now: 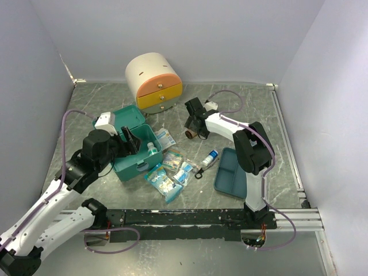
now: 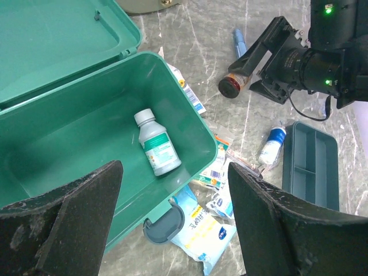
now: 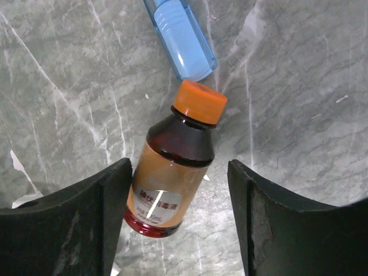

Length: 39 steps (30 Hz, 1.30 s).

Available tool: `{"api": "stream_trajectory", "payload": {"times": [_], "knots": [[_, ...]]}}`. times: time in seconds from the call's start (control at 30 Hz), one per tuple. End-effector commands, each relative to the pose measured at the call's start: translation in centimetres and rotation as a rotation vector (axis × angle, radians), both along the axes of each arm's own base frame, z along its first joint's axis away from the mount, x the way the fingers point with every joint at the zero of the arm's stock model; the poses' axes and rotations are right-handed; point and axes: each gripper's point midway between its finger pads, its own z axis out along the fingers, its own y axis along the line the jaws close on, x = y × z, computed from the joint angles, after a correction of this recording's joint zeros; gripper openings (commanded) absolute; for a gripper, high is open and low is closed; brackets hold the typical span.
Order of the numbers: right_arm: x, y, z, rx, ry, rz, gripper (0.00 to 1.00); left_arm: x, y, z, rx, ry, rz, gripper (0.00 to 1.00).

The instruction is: Organize the medicine kit

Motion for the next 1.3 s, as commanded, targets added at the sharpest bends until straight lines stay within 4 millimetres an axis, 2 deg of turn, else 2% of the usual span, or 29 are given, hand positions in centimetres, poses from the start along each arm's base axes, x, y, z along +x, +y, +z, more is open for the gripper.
{"api": "stream_trajectory", "payload": {"times": [0.0,0.13,0.23,0.43,0.53,0.57,0.6,0.7,0.73,0.83,0.9,0.93,1.07,1.27], "knots": [[-0.5,-0.1,-0.9,-0.018,0.018,0.043,0.64,0.0,-0.4,1.3,-0.021,-0.055,-0.02,0.85],[-0.3,0.8,-1.0,0.016,0.006,0.147,0.55,-0.1,-0.2,1.4,-0.02,-0.059,-0.01,0.85],[-0.3,0.6,-0.8,0.013,-0.017,0.176,0.55,-0.1,-0.3,1.3,-0.018,-0.057,-0.013,0.85],[0.7,-0.4,-0.4,0.0,-0.023,0.185,0.61,0.1,-0.5,1.1,-0.006,-0.05,-0.015,0.85],[1.0,0.1,-0.6,-0.002,-0.022,0.221,0.6,0.1,-0.6,0.9,-0.003,-0.046,-0.017,0.85],[1.6,-0.9,-0.5,-0.005,-0.022,0.208,0.59,0.2,-0.6,0.8,0.0,-0.044,-0.016,0.85],[1.8,-1.0,-0.9,-0.006,-0.012,0.217,0.58,0.2,-0.6,0.8,0.001,-0.042,-0.016,0.85],[2.1,-1.0,-1.9,-0.016,0.014,0.247,0.52,0.2,-0.6,0.8,0.005,-0.042,-0.019,0.85],[2.1,-0.9,-1.9,-0.012,0.017,0.254,0.47,0.2,-0.7,0.9,0.004,-0.045,-0.021,0.85],[2.1,-0.5,-1.3,0.014,-0.004,0.276,0.34,0.2,-0.8,1.0,0.001,-0.048,-0.028,0.85],[1.9,-0.1,-0.9,0.038,-0.023,0.293,0.3,0.2,-1.0,1.1,-0.003,-0.051,-0.04,0.85],[2.0,0.1,0.5,0.058,-0.057,0.307,0.29,0.1,-1.1,1.1,-0.005,-0.051,-0.048,0.86],[0.9,1.0,4.0,0.128,-0.133,0.361,0.29,-0.3,-2.2,1.2,-0.02,-0.048,-0.116,0.87],[-3.2,4.0,11.1,0.312,-0.308,0.529,0.29,-1.5,-5.4,2.4,-0.115,-0.031,-0.274,0.89]]}}
